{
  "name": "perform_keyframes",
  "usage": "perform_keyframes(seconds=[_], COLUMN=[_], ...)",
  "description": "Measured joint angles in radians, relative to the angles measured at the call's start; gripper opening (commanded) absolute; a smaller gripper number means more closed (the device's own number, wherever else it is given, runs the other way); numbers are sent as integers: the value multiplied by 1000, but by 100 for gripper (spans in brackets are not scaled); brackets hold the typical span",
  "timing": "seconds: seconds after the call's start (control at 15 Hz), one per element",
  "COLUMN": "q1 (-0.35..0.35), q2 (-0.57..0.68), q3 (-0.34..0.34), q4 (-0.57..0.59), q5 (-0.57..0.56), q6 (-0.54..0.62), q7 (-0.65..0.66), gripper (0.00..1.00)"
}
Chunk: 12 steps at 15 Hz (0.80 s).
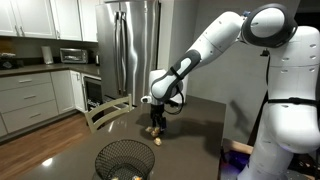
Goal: Put one yellow object in the black basket
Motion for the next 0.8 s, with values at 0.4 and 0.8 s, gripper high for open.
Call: perform_keyframes(seconds=[0.4, 0.8], q1=[-3, -9], q2=[22, 22], q3=[5, 9], q4=[0, 7], q5=[-5, -49], q6=[52, 58], q7=[0, 0], gripper=[39, 17])
